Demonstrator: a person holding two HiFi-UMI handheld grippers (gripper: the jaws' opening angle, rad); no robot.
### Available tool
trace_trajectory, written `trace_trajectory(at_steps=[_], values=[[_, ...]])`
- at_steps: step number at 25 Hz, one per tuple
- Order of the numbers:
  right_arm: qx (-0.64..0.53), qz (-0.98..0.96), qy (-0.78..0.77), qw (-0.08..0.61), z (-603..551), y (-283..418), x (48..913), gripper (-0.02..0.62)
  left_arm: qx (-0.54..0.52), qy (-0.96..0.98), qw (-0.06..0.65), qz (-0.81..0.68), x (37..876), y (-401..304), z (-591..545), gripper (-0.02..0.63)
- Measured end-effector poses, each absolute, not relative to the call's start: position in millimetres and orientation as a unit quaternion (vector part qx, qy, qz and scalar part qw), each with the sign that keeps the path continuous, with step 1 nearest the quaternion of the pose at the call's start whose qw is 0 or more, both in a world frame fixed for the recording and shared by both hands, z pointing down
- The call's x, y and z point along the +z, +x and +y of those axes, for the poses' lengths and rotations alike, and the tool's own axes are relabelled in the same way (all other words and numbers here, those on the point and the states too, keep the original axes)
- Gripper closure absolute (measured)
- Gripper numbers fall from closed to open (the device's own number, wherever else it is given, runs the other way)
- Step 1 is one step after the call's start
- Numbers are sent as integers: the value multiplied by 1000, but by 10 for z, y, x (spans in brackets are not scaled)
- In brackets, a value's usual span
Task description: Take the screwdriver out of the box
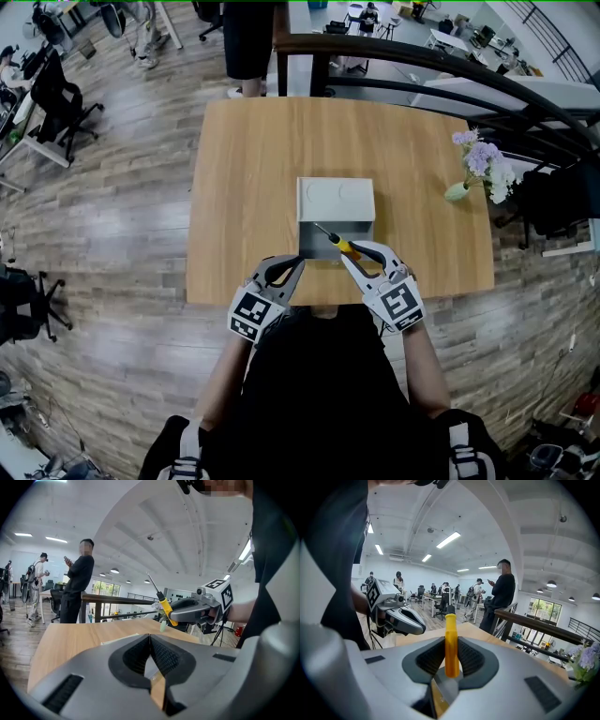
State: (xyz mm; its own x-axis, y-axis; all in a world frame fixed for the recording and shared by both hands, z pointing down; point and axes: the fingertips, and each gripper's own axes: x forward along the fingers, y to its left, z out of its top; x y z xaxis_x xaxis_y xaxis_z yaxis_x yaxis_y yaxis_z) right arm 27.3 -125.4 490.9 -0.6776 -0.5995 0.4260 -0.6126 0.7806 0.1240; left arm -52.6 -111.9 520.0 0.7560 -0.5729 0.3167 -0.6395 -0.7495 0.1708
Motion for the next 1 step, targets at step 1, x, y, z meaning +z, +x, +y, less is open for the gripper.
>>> trace_trajectory(at_steps=[1], values=[[14,-916,328,230,-1257,270,4911,502,123,927,136,-327,5195,-526,-1125,583]])
